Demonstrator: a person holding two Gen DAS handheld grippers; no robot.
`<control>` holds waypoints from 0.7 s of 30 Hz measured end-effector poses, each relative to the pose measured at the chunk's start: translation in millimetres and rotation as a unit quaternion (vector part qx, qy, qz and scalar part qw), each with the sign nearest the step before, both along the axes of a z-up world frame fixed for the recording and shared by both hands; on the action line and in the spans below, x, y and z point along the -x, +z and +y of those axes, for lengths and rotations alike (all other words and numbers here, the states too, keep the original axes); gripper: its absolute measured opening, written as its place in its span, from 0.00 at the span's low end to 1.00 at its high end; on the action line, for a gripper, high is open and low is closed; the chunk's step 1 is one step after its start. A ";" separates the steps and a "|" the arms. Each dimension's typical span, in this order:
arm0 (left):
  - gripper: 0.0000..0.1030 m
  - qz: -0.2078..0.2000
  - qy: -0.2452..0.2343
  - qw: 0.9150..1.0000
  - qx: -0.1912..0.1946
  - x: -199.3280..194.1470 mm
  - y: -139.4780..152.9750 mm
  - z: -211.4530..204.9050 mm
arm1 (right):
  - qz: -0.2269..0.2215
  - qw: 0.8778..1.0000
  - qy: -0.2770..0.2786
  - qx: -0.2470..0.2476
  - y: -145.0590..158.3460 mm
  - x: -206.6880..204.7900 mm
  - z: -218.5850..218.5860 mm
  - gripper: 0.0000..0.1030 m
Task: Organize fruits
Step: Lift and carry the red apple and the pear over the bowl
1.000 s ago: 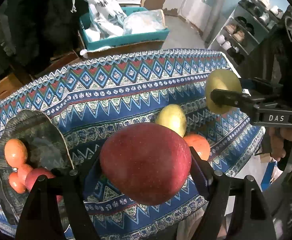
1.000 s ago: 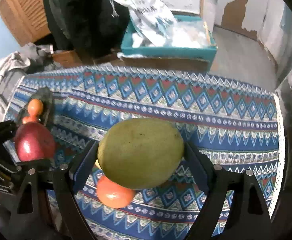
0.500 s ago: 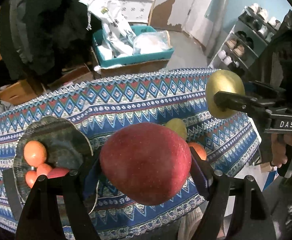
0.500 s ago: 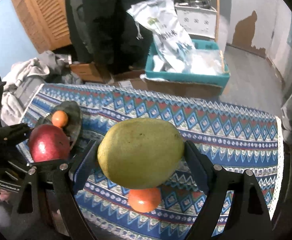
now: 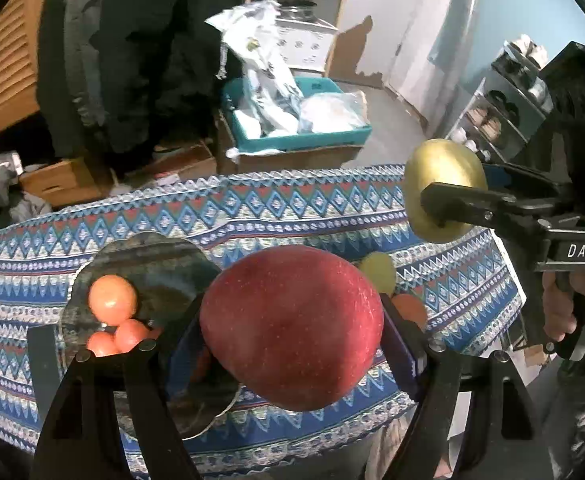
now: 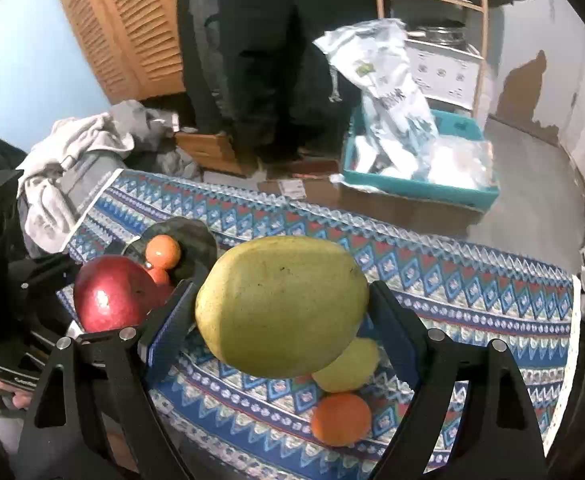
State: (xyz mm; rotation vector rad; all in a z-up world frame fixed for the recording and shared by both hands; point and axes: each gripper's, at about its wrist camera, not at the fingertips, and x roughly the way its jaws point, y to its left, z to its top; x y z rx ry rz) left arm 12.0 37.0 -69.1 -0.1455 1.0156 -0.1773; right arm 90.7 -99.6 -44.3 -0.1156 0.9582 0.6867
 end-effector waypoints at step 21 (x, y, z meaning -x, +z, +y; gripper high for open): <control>0.78 0.021 0.085 0.996 0.007 27.7 -20.1 93.3 | 0.025 0.998 0.059 -0.006 -2.6 -6.3 106.3 0.83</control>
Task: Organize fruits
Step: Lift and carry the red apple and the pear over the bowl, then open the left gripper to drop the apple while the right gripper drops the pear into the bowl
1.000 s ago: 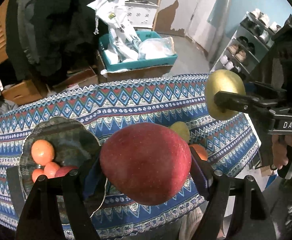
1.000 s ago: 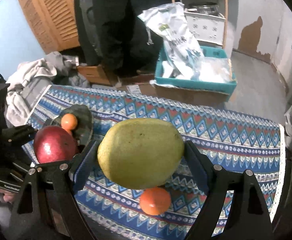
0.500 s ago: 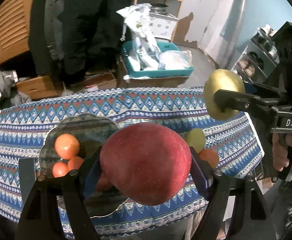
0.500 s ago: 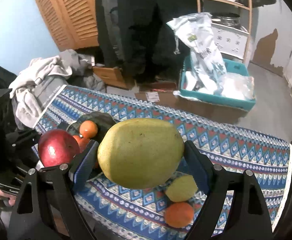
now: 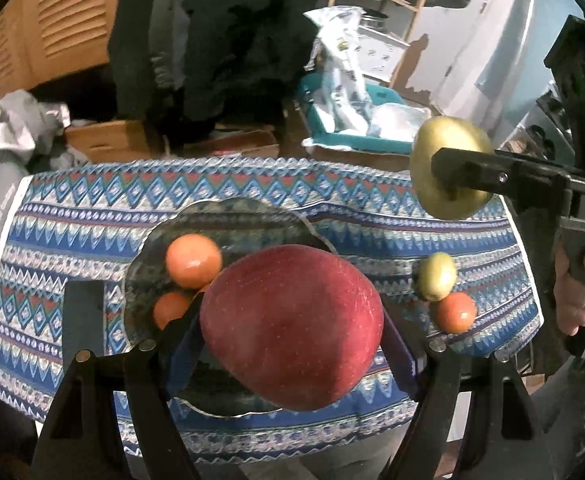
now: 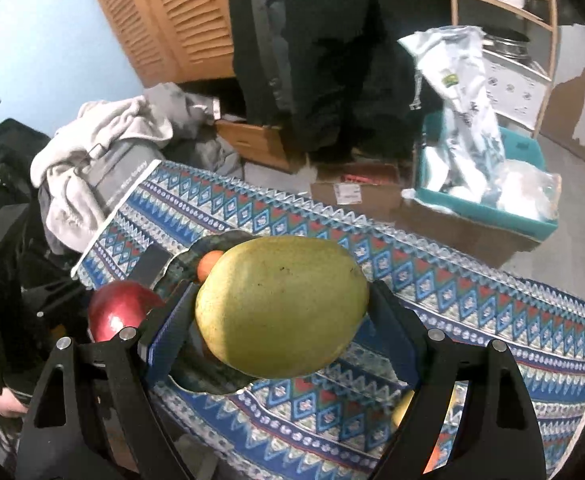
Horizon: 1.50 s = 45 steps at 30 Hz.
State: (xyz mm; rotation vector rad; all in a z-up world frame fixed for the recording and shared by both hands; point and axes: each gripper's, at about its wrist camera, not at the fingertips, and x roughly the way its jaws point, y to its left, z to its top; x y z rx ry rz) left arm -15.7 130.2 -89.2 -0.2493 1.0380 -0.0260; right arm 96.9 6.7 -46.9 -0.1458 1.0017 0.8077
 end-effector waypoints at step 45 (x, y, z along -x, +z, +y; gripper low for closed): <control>0.78 0.174 0.032 0.984 -0.019 -3.4 -136.4 36.7 | 0.126 0.987 0.040 0.094 -141.7 -12.0 87.8 0.83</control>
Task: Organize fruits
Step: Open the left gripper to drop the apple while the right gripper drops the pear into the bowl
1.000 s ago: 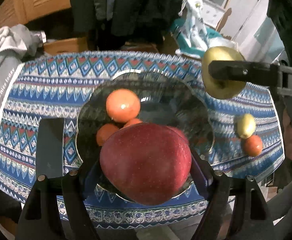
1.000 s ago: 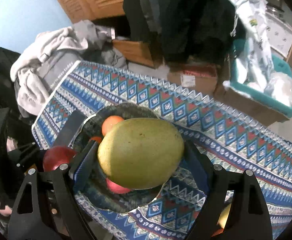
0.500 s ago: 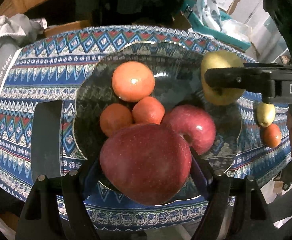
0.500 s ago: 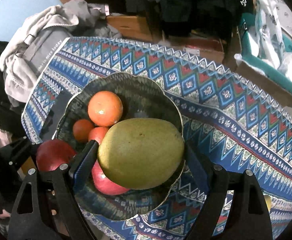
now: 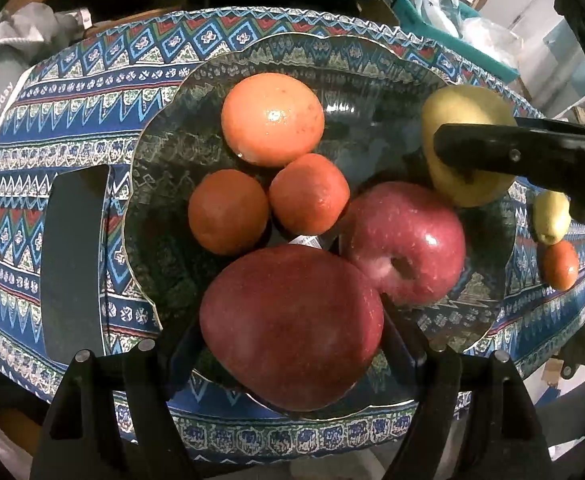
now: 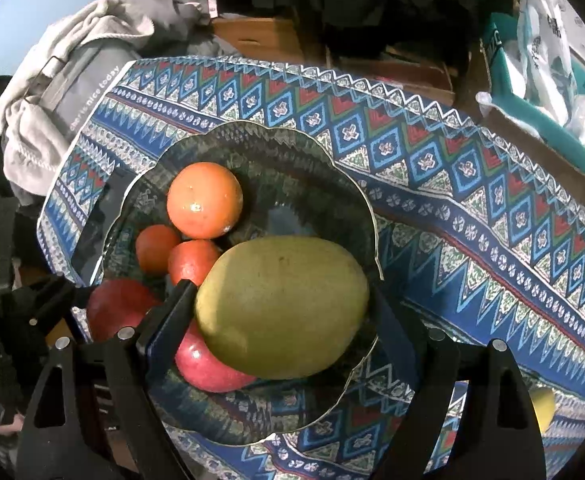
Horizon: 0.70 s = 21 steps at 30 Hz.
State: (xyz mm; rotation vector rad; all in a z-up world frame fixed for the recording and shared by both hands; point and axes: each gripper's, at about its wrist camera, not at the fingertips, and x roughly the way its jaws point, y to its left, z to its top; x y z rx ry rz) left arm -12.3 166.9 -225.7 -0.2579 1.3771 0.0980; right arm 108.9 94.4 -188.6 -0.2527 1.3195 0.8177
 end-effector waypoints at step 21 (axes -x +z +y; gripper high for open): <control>0.80 -0.081 0.002 0.997 -0.009 8.3 67.5 -2.9 | -0.017 0.999 -0.020 -0.022 27.4 1.5 -14.8 0.82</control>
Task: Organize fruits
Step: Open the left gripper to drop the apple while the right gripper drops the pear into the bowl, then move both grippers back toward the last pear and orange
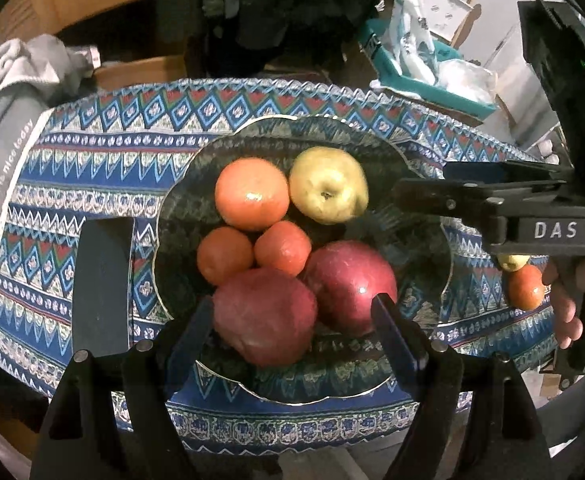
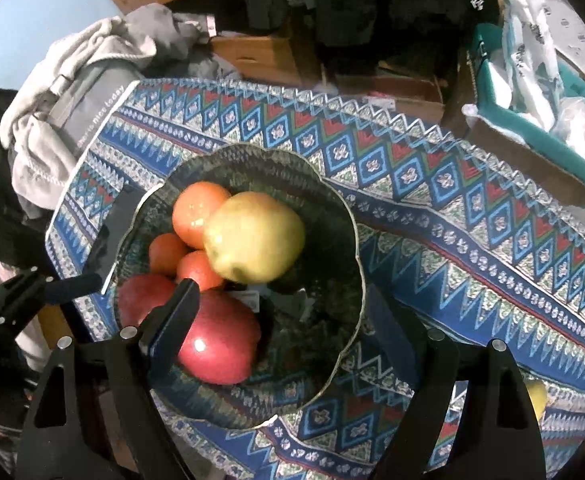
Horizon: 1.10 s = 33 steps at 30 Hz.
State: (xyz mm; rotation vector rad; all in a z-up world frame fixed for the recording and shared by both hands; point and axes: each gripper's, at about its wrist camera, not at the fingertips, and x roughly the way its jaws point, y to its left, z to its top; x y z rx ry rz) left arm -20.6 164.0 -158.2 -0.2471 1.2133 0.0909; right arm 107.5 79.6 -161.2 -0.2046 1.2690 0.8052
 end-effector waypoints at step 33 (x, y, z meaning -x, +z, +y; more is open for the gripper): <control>0.82 -0.062 -0.092 0.994 -0.019 -12.6 55.6 -80.3 | -0.100 0.993 -0.038 0.047 85.3 35.4 -122.6 0.82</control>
